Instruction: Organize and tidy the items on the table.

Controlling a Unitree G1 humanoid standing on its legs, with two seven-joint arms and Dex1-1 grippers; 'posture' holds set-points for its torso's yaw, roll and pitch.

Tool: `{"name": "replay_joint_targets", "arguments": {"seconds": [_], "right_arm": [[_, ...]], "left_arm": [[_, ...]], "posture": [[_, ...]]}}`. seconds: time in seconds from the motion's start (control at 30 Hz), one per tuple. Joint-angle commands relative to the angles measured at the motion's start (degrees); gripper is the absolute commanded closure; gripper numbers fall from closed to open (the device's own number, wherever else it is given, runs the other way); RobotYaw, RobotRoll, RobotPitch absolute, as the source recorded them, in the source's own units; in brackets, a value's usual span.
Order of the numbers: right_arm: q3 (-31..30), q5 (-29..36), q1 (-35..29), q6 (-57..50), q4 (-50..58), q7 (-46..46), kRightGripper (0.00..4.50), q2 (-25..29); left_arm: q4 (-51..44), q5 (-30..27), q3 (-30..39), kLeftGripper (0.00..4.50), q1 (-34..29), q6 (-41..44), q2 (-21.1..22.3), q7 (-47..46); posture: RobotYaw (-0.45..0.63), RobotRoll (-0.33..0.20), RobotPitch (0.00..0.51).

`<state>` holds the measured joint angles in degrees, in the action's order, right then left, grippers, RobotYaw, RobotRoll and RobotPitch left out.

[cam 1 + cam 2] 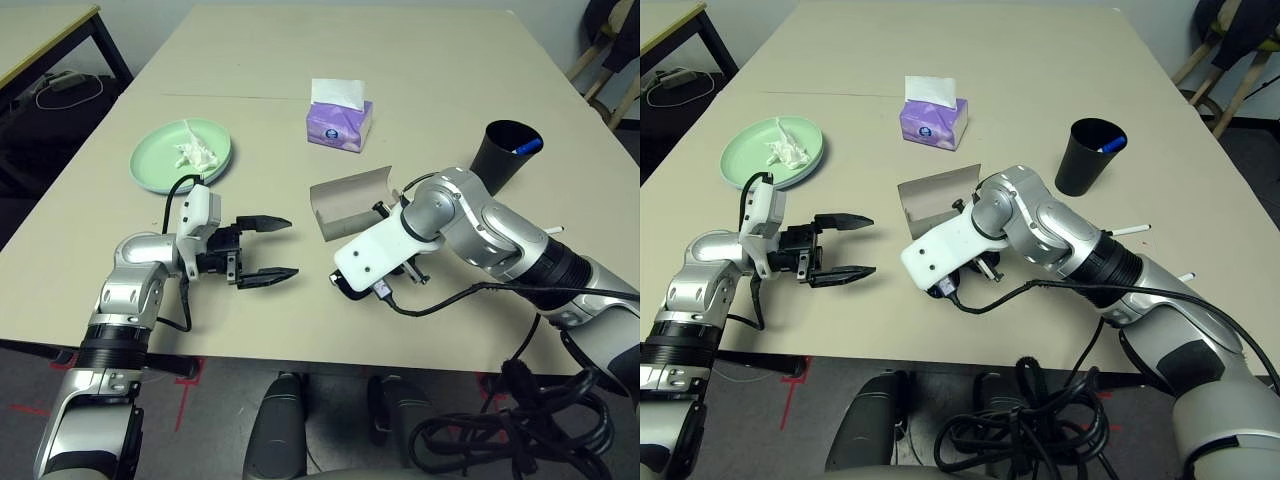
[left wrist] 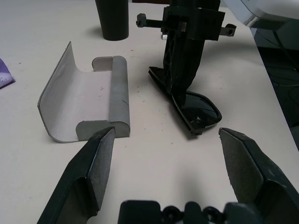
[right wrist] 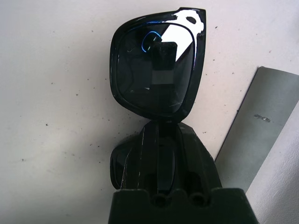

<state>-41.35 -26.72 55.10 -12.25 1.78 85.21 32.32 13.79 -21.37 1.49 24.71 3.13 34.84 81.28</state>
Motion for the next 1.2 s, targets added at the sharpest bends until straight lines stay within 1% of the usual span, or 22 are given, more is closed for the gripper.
{"name": "replay_joint_targets", "arguments": {"seconds": [0.03, 0.13, 0.27, 0.4, 0.53, 0.73, 0.83, 1.1, 1.2], "right_arm": [[3.79, 1.97, 2.0, 0.07, 0.51, 0.92, 4.14, 1.13], [6.59, 3.79, 3.46, -1.93, 1.96, 1.5, 4.14, 1.43], [9.83, 4.65, 6.88, -4.4, -0.05, -0.24, 4.14, 0.44], [11.49, 3.75, 10.75, -2.93, -7.07, -6.56, 4.14, -2.31], [11.07, 1.87, 12.23, 1.34, -13.48, -13.36, 4.14, -4.35], [9.47, -1.44, 10.72, 5.52, -17.69, -19.21, 4.14, -4.97], [9.06, -3.79, 9.13, 6.07, -18.17, -22.46, 4.14, -5.51], [9.36, -7.56, 3.19, 1.94, -11.28, -23.45, 4.14, -6.34], [9.16, -8.95, 1.82, 1.16, -10.24, -24.0, 4.14, -6.72]], "left_arm": [[-0.46, -0.44, -0.54, 0.0, 0.25, -0.47, 0.56, 0.48], [-0.72, -0.54, -0.35, 0.0, 0.28, -0.5, 0.76, 0.45], [-1.08, -0.55, -0.17, 0.0, 0.36, -0.58, 0.94, 0.18], [-0.32, 1.31, -0.3, 0.0, 1.09, -2.53, 0.99, -1.67], [-0.75, 0.88, -0.53, 0.0, 1.49, -2.04, 1.07, -2.37], [-1.86, 0.11, -0.44, 0.0, 1.67, -1.03, 1.16, -2.88], [-2.31, -0.09, -0.37, 0.0, 1.48, -0.77, 1.36, -3.11], [-1.76, 0.01, -0.45, 0.0, 2.31, -0.47, 1.53, -3.32], [-1.03, 0.17, -0.65, 0.0, 3.03, -0.63, 1.41, -3.19]], "posture": [[0.14, 0.0, 0.153], [0.14, 0.0, 0.149], [0.13, 0.0, 0.142], [0.13, 0.0, 0.133], [0.14, 0.0, 0.129], [0.15, 0.0, 0.128], [0.15, 0.0, 0.126], [0.13, 0.0, 0.119], [0.13, 0.0, 0.118]]}}
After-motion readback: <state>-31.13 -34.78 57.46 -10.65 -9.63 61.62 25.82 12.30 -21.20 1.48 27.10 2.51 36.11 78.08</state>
